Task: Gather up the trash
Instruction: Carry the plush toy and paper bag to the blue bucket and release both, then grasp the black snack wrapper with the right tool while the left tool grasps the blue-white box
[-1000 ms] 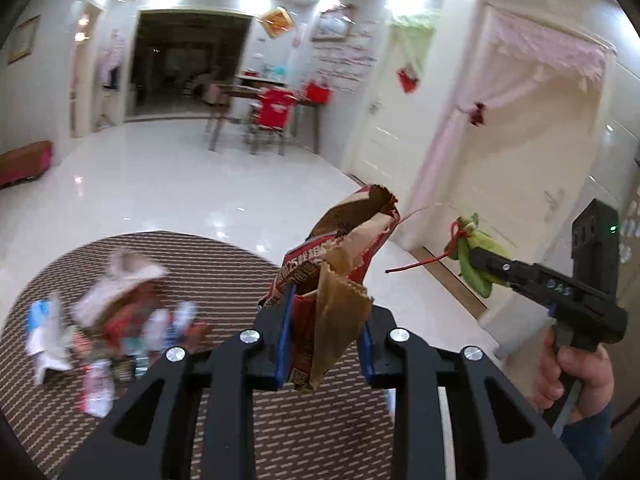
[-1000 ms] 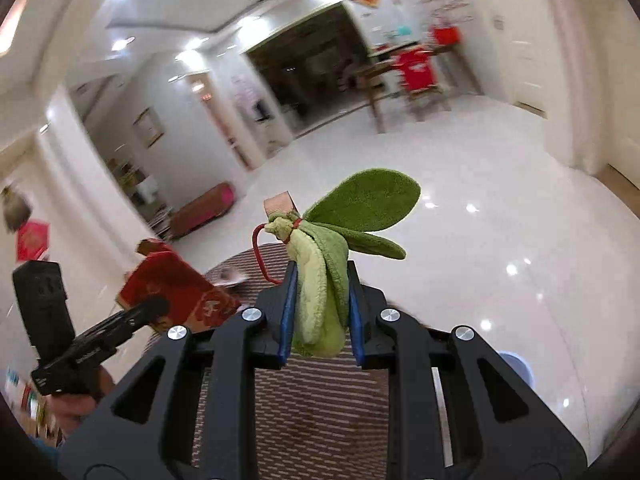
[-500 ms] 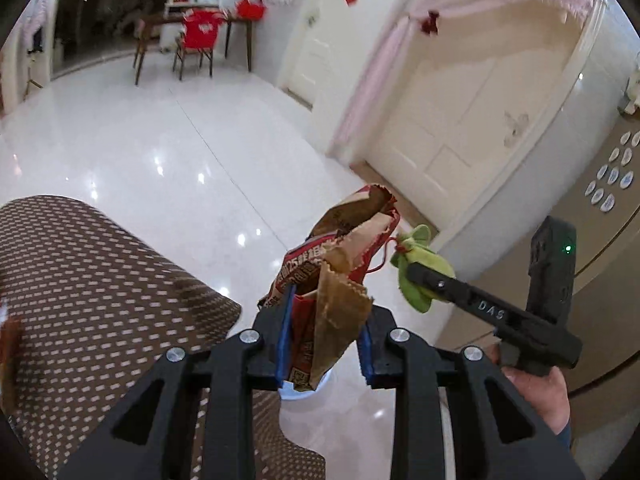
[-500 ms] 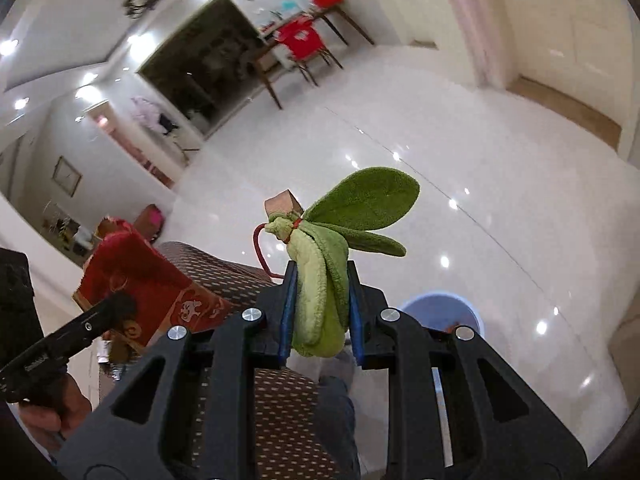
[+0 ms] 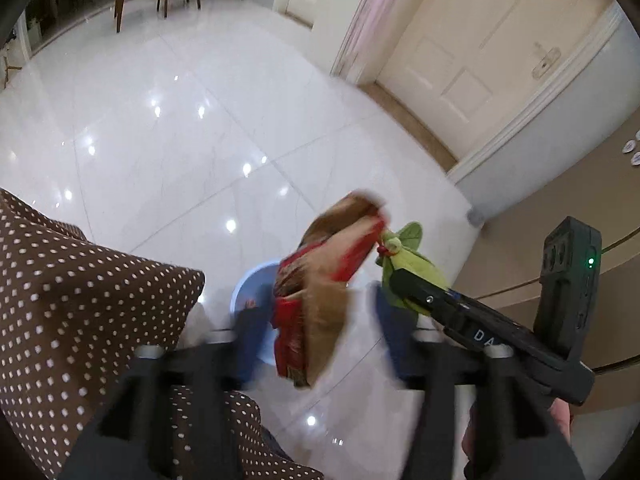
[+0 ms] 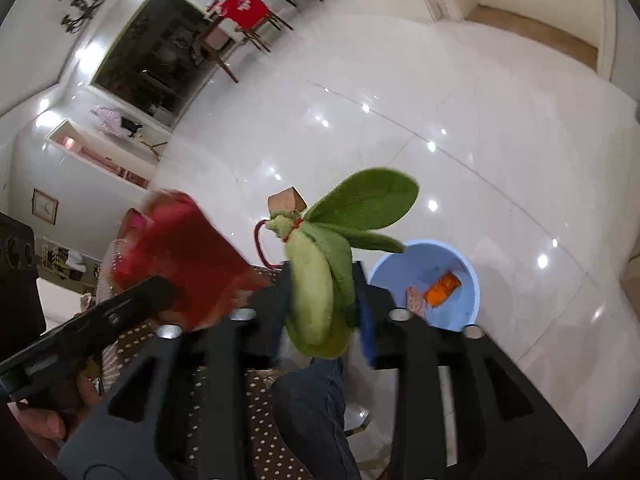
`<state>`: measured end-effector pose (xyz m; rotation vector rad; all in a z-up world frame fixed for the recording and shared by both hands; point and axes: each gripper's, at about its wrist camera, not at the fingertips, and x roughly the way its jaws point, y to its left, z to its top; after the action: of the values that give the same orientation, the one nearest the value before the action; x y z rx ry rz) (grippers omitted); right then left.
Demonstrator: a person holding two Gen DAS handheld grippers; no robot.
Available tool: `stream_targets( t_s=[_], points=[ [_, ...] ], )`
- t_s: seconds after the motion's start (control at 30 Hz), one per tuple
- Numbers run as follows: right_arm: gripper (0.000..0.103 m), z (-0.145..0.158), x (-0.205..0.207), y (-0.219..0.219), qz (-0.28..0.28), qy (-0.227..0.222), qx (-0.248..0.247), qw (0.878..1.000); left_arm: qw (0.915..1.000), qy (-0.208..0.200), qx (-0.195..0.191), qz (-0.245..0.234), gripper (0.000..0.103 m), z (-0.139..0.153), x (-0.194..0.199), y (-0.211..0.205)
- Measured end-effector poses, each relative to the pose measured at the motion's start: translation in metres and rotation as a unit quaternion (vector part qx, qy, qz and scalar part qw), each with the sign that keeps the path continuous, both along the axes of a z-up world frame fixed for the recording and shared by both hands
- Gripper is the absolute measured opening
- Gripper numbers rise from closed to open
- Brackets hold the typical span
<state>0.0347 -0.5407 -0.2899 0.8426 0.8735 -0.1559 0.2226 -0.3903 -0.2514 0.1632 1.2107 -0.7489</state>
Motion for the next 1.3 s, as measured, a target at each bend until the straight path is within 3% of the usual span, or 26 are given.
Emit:
stream_targets(
  t_s=[0.1, 0.2, 0.3, 0.53, 0.9, 1.3],
  points=[
    [0.064, -0.010, 0.002, -0.003, -0.013, 0.007, 0.028, 0.999, 0.9998, -0.010, 0.012, 0.016, 0.085, -0.002, 0.004, 0.003],
    [0.086, -0.012, -0.002, -0.003, -0.024, 0.014, 0.029, 0.999, 0.9993, -0.022, 0.019, 0.022, 0.085, 0.002, 0.002, 0.014],
    [0.097, -0.011, -0.006, -0.004, -0.030, 0.015, 0.031, 0.999, 0.9984, -0.046, 0.015, 0.030, 0.087, 0.013, -0.002, 0.027],
    [0.097, 0.007, 0.000, 0.004, -0.036, 0.021, -0.012, 0.999, 0.9950, -0.091, -0.003, 0.042, 0.087, 0.049, -0.020, 0.055],
    [0.097, 0.084, -0.001, 0.053, -0.016, -0.025, -0.085, 0.996, 0.9861, -0.150, -0.044, 0.057, 0.087, 0.102, -0.056, 0.108],
    [0.097, 0.157, 0.005, 0.129, 0.032, -0.073, -0.158, 0.984, 0.9705, -0.202, -0.073, 0.109, 0.091, 0.147, -0.078, 0.203]
  ],
)
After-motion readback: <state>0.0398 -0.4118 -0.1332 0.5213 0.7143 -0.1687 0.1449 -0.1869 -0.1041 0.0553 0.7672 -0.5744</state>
